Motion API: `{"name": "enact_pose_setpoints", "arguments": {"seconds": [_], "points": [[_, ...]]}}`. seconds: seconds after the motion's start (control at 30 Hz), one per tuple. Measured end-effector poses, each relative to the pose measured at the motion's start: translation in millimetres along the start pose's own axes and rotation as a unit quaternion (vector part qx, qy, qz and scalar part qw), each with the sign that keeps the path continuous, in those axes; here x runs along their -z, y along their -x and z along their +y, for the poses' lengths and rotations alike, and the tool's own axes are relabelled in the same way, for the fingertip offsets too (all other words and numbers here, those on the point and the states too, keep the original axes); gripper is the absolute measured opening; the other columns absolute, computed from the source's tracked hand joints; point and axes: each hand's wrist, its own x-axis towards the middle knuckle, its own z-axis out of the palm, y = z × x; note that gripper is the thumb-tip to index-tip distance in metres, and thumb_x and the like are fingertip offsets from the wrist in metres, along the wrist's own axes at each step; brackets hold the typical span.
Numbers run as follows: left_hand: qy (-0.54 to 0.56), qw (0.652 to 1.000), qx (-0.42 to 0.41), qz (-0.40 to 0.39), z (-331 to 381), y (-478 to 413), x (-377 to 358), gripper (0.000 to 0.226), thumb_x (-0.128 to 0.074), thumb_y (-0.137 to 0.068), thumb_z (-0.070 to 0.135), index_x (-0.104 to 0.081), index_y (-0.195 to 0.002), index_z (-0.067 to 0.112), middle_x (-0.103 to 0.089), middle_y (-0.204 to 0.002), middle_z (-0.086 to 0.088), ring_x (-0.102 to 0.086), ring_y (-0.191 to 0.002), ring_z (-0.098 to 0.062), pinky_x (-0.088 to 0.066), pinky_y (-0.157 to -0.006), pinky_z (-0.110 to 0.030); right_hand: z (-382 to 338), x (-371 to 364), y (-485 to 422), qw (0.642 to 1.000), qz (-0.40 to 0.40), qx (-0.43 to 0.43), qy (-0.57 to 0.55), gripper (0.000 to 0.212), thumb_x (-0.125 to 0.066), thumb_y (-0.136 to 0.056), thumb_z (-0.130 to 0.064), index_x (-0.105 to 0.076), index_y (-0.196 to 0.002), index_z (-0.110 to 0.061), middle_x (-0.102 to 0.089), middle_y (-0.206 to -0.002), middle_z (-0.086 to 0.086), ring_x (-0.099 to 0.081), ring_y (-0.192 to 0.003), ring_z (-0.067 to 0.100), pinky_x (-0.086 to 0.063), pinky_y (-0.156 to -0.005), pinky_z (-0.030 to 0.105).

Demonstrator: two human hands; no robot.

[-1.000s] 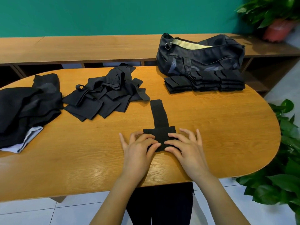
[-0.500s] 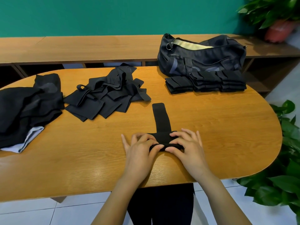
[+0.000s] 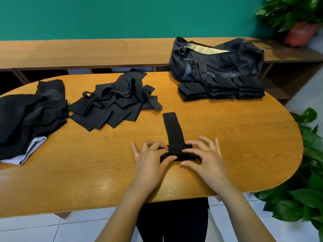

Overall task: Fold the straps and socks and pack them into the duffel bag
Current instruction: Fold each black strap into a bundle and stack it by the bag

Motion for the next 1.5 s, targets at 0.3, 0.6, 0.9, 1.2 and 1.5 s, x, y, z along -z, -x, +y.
{"name": "enact_pose_setpoints", "arguments": {"seconds": [0.3,0.6,0.9,1.2,1.5], "points": [[-0.004,1.0,0.019,-0.009,-1,-4,2,0.037,-0.06,-0.082,0.061,-0.07,-0.11,0.039,-0.05,-0.113,0.025,-0.033,-0.12,-0.006,0.008,-0.115,-0.058,-5,1,-6,1.0,0.014,-0.003,0.013,0.02,-0.061,-0.09,-0.04,-0.073,-0.101,-0.029,-0.057,-0.126,-0.023,-0.028,-0.137,0.01,0.008,-0.119,0.035],[-0.029,0.999,0.018,0.011,-3,-14,0,0.042,-0.052,-0.087,0.059,-0.073,-0.106,0.028,-0.055,-0.113,0.021,-0.036,-0.119,-0.007,0.005,-0.116,-0.056,-2,3,-11,1.0,0.0,-0.021,0.012,0.026,-0.064,-0.076,-0.059,-0.07,-0.077,-0.034,-0.043,-0.134,-0.03,-0.017,-0.141,0.007,0.006,-0.12,0.038],[-0.011,0.999,0.038,-0.011,-4,-15,0,0.043,-0.061,-0.08,0.063,-0.072,-0.105,0.029,-0.051,-0.121,0.023,-0.035,-0.122,-0.009,0.005,-0.117,-0.055,-5,-4,-18,0.998,0.017,-0.041,0.034,0.035,-0.059,-0.09,-0.043,-0.072,-0.107,-0.016,-0.052,-0.139,-0.015,-0.017,-0.142,0.009,0.006,-0.118,0.029],[-0.004,0.999,0.052,0.0,-4,-19,0,0.035,-0.057,-0.087,0.055,-0.074,-0.094,0.025,-0.055,-0.128,0.014,-0.035,-0.127,-0.012,0.006,-0.117,-0.056,0,1,-11,1.0,0.015,-0.025,0.01,0.04,-0.057,-0.073,-0.065,-0.072,-0.094,-0.034,-0.04,-0.139,-0.027,-0.015,-0.144,0.011,0.004,-0.119,0.038],[-0.045,0.994,0.091,0.03,-5,-21,-7,0.047,-0.051,-0.085,0.065,-0.073,-0.084,0.023,-0.056,-0.119,0.016,-0.039,-0.119,-0.012,0.002,-0.117,-0.056,-4,-1,-14,0.996,0.021,-0.088,-0.018,0.033,-0.063,-0.083,-0.051,-0.076,-0.094,-0.024,-0.049,-0.14,-0.013,-0.019,-0.142,0.016,-0.004,-0.121,0.041]]}}
